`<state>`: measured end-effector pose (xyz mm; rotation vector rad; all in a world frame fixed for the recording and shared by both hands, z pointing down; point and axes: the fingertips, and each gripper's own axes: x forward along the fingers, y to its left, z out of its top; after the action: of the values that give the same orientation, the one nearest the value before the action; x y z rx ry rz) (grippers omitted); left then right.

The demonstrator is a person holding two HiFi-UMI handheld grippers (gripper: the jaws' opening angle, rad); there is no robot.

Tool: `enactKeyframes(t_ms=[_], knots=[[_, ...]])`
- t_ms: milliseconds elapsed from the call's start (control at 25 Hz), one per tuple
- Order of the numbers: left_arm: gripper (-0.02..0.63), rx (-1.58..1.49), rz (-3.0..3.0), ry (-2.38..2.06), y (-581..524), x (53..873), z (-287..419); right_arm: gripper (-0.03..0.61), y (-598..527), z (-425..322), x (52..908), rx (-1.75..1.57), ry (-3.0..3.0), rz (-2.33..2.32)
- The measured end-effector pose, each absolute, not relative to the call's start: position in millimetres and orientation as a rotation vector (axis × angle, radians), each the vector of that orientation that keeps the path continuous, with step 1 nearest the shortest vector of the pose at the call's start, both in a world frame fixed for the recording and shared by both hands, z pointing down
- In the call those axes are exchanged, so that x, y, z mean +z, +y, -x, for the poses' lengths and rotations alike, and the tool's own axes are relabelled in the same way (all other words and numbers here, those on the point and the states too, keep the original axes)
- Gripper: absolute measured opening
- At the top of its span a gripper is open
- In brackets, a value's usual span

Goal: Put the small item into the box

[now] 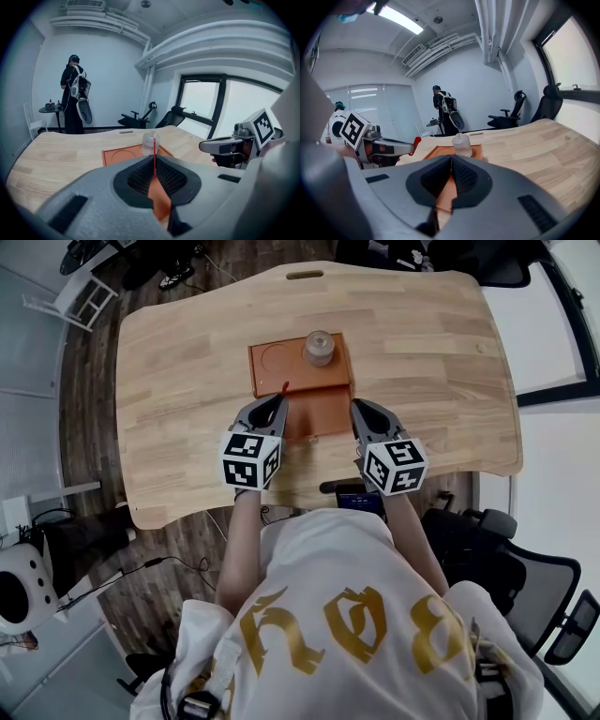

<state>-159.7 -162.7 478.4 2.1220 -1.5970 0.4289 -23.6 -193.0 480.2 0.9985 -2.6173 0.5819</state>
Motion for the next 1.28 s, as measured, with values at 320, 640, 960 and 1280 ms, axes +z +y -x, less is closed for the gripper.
enactKeyframes(t_ms=[320, 640, 960, 1280], knots=[[0.020, 0.482, -2.105, -1.528, -167.5, 504.6, 151.6, 0.012, -198.4, 25.4, 500.2, 0.631, -2.580, -0.966], [0.018, 0.536, -2.076, -1.472, -165.4, 531.7, 150.1, 0.012, -197.9, 29.1, 522.9, 0.663, -2.541, -0.934], [0.019, 0.591, -2.068, -1.401, -164.5, 553.7, 143.1, 0.012, -199.5, 26.1, 539.9, 0.672, -2.496, -0.935], [0.019, 0.669, -2.065, -1.318, -169.5, 576.8, 130.7, 0.012, -204.5, 21.2, 555.3, 0.701, -2.461, -0.935]])
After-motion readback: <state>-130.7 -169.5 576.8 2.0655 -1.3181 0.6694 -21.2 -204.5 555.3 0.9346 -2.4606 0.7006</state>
